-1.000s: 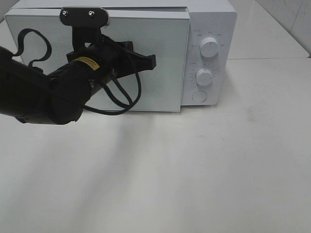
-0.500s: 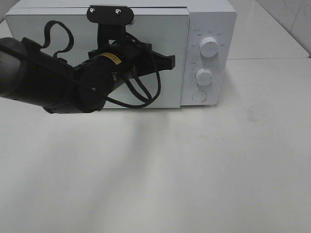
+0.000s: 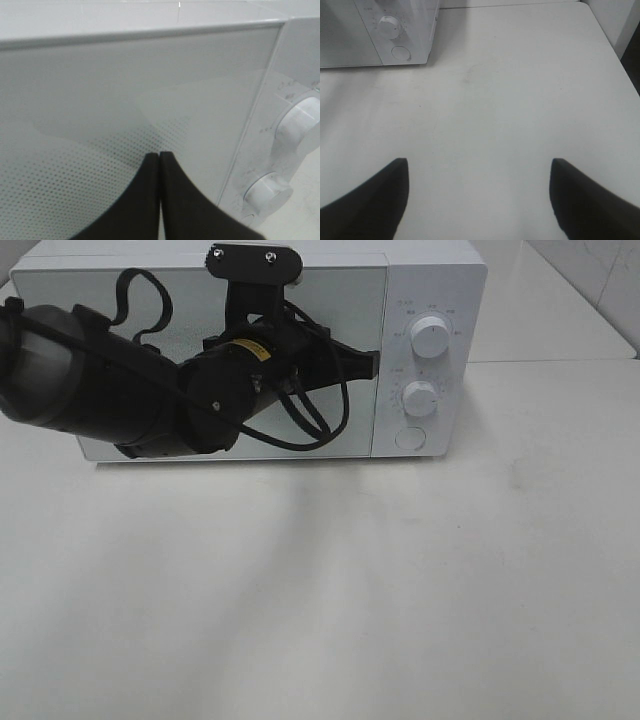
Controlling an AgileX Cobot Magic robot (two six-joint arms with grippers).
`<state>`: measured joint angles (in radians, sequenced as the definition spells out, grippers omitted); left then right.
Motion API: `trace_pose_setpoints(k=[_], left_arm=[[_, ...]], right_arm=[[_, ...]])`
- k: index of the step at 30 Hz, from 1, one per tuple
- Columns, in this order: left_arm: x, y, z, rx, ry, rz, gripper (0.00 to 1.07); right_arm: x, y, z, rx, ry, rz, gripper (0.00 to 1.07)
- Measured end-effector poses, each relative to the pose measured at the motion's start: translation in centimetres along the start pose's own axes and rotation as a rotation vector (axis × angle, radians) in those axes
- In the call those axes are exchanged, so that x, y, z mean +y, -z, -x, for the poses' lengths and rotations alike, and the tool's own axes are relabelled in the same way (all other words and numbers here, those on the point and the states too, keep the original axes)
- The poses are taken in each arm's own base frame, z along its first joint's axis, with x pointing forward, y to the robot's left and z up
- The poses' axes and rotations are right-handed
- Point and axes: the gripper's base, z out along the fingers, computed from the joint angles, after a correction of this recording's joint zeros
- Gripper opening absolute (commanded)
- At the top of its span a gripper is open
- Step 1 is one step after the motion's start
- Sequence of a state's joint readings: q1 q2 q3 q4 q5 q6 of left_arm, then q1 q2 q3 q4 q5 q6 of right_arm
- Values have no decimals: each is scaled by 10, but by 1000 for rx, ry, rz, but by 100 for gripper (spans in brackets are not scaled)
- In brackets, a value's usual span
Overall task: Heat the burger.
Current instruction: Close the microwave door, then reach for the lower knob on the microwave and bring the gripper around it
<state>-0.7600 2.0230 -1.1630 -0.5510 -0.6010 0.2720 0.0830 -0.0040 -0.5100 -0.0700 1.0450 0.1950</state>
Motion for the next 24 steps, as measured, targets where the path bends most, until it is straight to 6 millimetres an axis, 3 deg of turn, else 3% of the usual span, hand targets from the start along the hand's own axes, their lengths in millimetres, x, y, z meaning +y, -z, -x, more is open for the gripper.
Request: trace_pose_setpoints(k=[7,8,9,10,11,12,13,14,15,16,17,24], left_arm=[[4,22,1,16,-12,16,3],[4,32,-2,59,-13,3,9],[4,32,-2,59,-13,3,9],[4,37,-5,94,-14,-8,15],[2,45,-9,171,-15,-37,30],[2,45,-9,171,-15,-37,30],[1,49,-12,220,-15,-54,39],[0,56,-17,323,-10,-90,65],[0,56,-17,323,-10,-90,65],[-2,62,-20,413,-5,-121,89],[-3,65,-23,460,-4,-139,99],[-3,81,-30,682,-24,-219,102]], right_arm=[[0,0,0,0,0,0,75],[0,0,0,0,0,0,75],[0,0,0,0,0,0,75],[0,0,0,0,0,0,75],[0,0,0,0,0,0,75],[0,0,0,0,0,0,75],[0,0,0,0,0,0,75],[0,0,0,0,0,0,75],[0,0,0,0,0,0,75],[0,0,0,0,0,0,75],[0,0,0,0,0,0,75],[0,0,0,0,0,0,75]])
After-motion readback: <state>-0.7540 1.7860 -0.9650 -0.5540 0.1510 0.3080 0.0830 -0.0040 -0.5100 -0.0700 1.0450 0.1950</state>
